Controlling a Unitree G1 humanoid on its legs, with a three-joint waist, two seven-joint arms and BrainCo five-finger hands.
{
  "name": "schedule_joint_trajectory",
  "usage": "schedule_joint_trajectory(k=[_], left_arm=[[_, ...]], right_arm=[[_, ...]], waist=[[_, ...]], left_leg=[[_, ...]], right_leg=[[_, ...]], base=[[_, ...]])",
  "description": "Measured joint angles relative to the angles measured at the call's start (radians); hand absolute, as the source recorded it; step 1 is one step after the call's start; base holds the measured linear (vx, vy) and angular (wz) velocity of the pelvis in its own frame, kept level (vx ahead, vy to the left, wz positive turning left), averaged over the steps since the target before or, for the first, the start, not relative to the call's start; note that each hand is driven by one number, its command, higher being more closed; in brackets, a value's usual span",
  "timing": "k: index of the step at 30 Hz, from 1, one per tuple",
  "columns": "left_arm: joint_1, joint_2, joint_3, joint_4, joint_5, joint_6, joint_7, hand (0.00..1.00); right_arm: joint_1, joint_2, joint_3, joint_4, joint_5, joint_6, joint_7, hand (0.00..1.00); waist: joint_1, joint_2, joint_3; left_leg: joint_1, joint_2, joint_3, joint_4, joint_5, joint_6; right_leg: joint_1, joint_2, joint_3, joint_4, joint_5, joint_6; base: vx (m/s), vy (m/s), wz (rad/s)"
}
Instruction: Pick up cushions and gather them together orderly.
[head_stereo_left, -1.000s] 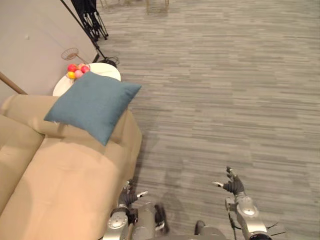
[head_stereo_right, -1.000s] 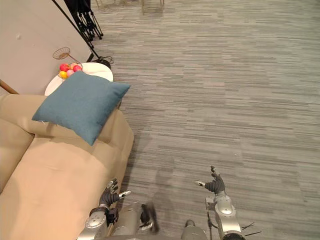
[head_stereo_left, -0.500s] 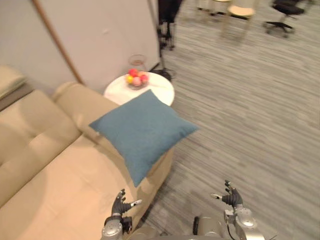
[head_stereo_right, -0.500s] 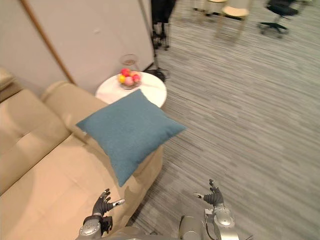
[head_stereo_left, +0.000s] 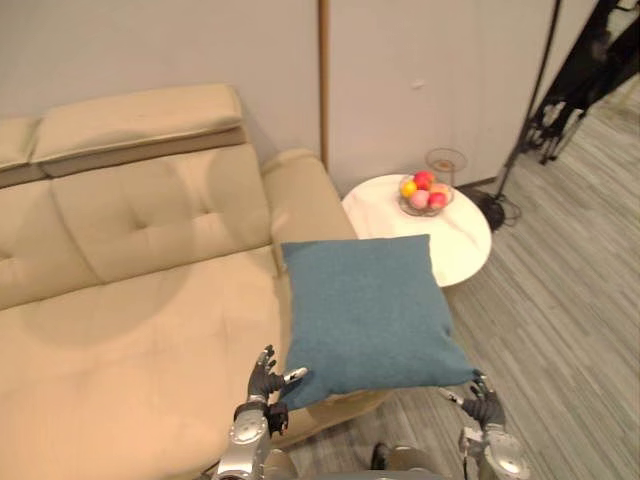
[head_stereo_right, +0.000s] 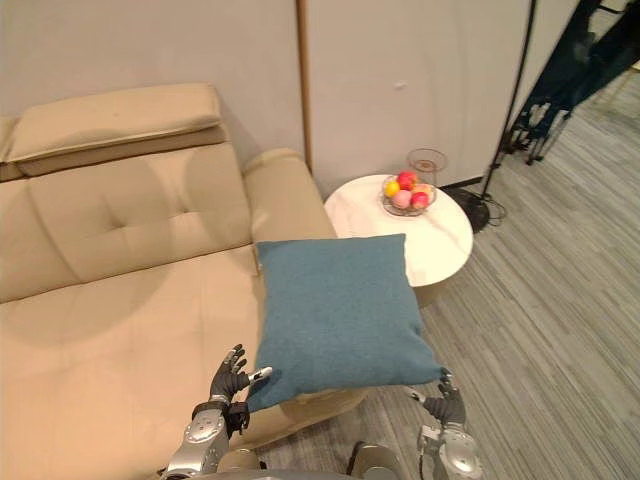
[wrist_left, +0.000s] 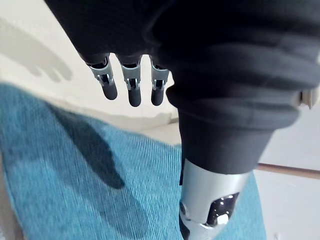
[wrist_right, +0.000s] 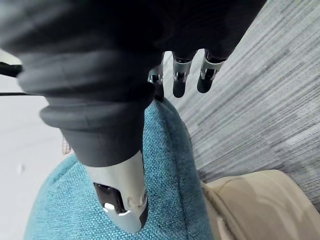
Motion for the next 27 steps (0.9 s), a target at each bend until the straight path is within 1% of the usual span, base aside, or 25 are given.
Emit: schedule_joint_trajectory(k=[1,2,4,5,6,8,10,12,14,15,17,18,20,21,22,23,26,27], left_arm=[[0.000,0.011,-0.003,0.004,-0.001,0.000,0.004,0.00],[0.006,0.036,-0.011,0.008,-0.002,0.000,0.011,0.00],[0.021,0.067,-0.010,0.016,-0.007,0.001,0.013,0.00],[0.033,0.091,-0.007,0.017,-0.008,0.001,0.012,0.00],[0.033,0.096,-0.007,0.017,-0.008,0.001,0.012,0.00],[0.032,0.122,-0.005,0.016,-0.008,0.001,0.010,0.00],[0.030,0.135,0.002,0.014,-0.007,0.001,0.008,0.00],[0.028,0.142,0.002,0.014,-0.007,0.001,0.008,0.00],[0.019,0.151,0.001,0.011,-0.006,0.001,0.008,0.00],[0.015,0.153,0.001,0.009,-0.006,0.001,0.008,0.00],[-0.016,0.156,-0.006,-0.008,-0.006,-0.001,0.009,0.00],[-0.027,0.157,-0.013,-0.008,-0.007,-0.002,0.009,0.00],[-0.077,0.163,-0.040,-0.008,-0.010,-0.006,0.011,0.00],[-0.091,0.163,-0.045,-0.008,-0.015,-0.007,0.011,0.00],[-0.124,0.163,-0.061,-0.008,-0.034,-0.009,0.011,0.00],[-0.138,0.162,-0.068,-0.008,-0.039,-0.009,0.011,0.00],[-0.246,0.138,-0.103,-0.008,-0.081,-0.012,0.018,0.00],[-0.273,0.133,-0.115,-0.008,-0.091,-0.012,0.021,0.00]], right_arm=[[0.000,0.001,-0.007,0.017,0.008,0.000,-0.003,0.00],[-0.001,0.001,-0.010,0.055,0.015,0.002,-0.004,0.00],[0.002,0.001,-0.033,0.078,0.015,0.003,-0.005,0.00],[0.002,-0.004,-0.065,0.097,0.016,0.004,-0.006,0.00],[0.001,-0.005,-0.071,0.097,0.015,0.004,-0.006,0.00],[-0.002,-0.035,-0.087,0.097,0.014,0.007,-0.008,0.00],[-0.021,-0.071,-0.094,0.084,0.011,0.010,-0.008,0.00],[-0.039,-0.108,-0.097,0.066,0.005,0.010,-0.008,0.00],[-0.066,-0.147,-0.112,0.009,-0.028,0.009,-0.009,0.00],[-0.078,-0.158,-0.112,0.002,-0.028,0.008,-0.009,0.00],[-0.122,-0.209,-0.105,-0.015,-0.029,0.009,-0.010,0.00],[-0.136,-0.220,-0.098,-0.015,-0.029,0.009,-0.010,0.00],[-0.214,-0.258,-0.030,-0.015,-0.039,0.009,-0.010,0.00],[-0.239,-0.261,-0.012,-0.015,-0.046,0.009,-0.009,0.00],[-0.288,-0.265,0.037,-0.014,-0.058,0.009,-0.008,0.00],[-0.306,-0.265,0.055,-0.014,-0.058,0.009,-0.007,0.00],[-0.428,-0.264,0.169,0.024,-0.058,0.011,-0.006,0.00],[-0.457,-0.260,0.186,0.036,-0.058,0.012,-0.007,0.00]], waist=[[-0.001,-0.002,-0.002],[0.002,-0.015,0.001],[0.001,-0.020,-0.001],[-0.002,-0.021,-0.002],[-0.002,-0.022,-0.002],[-0.003,-0.023,-0.003],[-0.008,-0.024,-0.005],[-0.020,-0.024,-0.005],[-0.027,-0.024,-0.006],[-0.026,-0.024,-0.006],[-0.027,-0.022,-0.005],[-0.027,-0.022,-0.005],[-0.039,-0.017,0.007],[-0.043,-0.015,0.016],[-0.048,-0.010,0.029],[-0.048,-0.008,0.039],[-0.046,0.008,0.085],[-0.043,0.009,0.096]], left_leg=[[0.017,-0.018,-0.003,-0.045,0.001,-0.002],[0.026,-0.045,-0.001,-0.100,0.025,-0.005],[0.027,-0.062,0.000,-0.126,0.038,-0.002],[0.029,-0.071,0.004,-0.143,0.045,0.001],[0.029,-0.074,0.005,-0.147,0.048,0.003],[0.042,-0.101,0.012,-0.197,0.079,0.004],[0.042,-0.109,0.018,-0.223,0.095,0.005],[0.041,-0.115,0.019,-0.246,0.108,0.005],[0.037,-0.117,0.021,-0.271,0.125,0.004],[0.035,-0.118,0.021,-0.277,0.128,0.004],[0.007,-0.122,0.020,-0.287,0.144,0.007],[-0.001,-0.125,0.020,-0.295,0.151,0.009],[-0.049,-0.132,0.017,-0.306,0.174,0.015],[-0.060,-0.133,0.016,-0.305,0.178,0.017],[-0.093,-0.134,0.013,-0.299,0.185,0.019],[-0.104,-0.133,0.012,-0.295,0.186,0.019],[-0.206,-0.130,-0.018,-0.250,0.193,0.028],[-0.230,-0.129,-0.025,-0.239,0.194,0.030]], right_leg=[[-0.001,0.001,0.009,-0.017,0.007,0.008],[-0.002,-0.007,0.030,-0.043,0.026,0.016],[-0.002,-0.010,0.048,-0.073,0.045,0.020],[-0.001,-0.011,0.057,-0.093,0.057,0.024],[-0.001,-0.012,0.058,-0.097,0.060,0.024],[-0.004,-0.016,0.077,-0.125,0.079,0.025],[-0.017,-0.015,0.086,-0.134,0.090,0.023],[-0.029,-0.013,0.092,-0.141,0.098,0.021],[-0.041,-0.006,0.101,-0.160,0.116,0.016],[-0.045,-0.004,0.104,-0.162,0.119,0.015],[-0.078,-0.004,0.107,-0.165,0.131,0.014],[-0.090,-0.005,0.108,-0.164,0.134,0.013],[-0.140,-0.010,0.108,-0.166,0.153,0.010],[-0.150,-0.010,0.108,-0.166,0.158,0.010],[-0.178,-0.012,0.106,-0.166,0.168,0.008],[-0.186,-0.013,0.106,-0.167,0.171,0.007],[-0.258,-0.019,0.091,-0.166,0.198,0.005],[-0.272,-0.021,0.085,-0.166,0.203,0.004]], base=[[0.04,0.083,0.18],[0.00,0.059,0.07],[-0.01,0.065,-0.04],[-0.01,0.038,-0.08],[-0.01,0.033,-0.07],[-0.01,0.038,-0.07],[-0.03,0.002,-0.13],[-0.04,-0.017,-0.11],[-0.04,-0.023,-0.12],[-0.05,-0.031,-0.12],[-0.06,-0.025,-0.05],[-0.06,-0.010,0.02],[-0.07,-0.005,0.04],[-0.10,-0.003,0.06],[-0.08,-0.005,0.06],[-0.11,-0.007,0.09],[-0.11,-0.008,0.19],[-0.13,-0.012,0.25]])
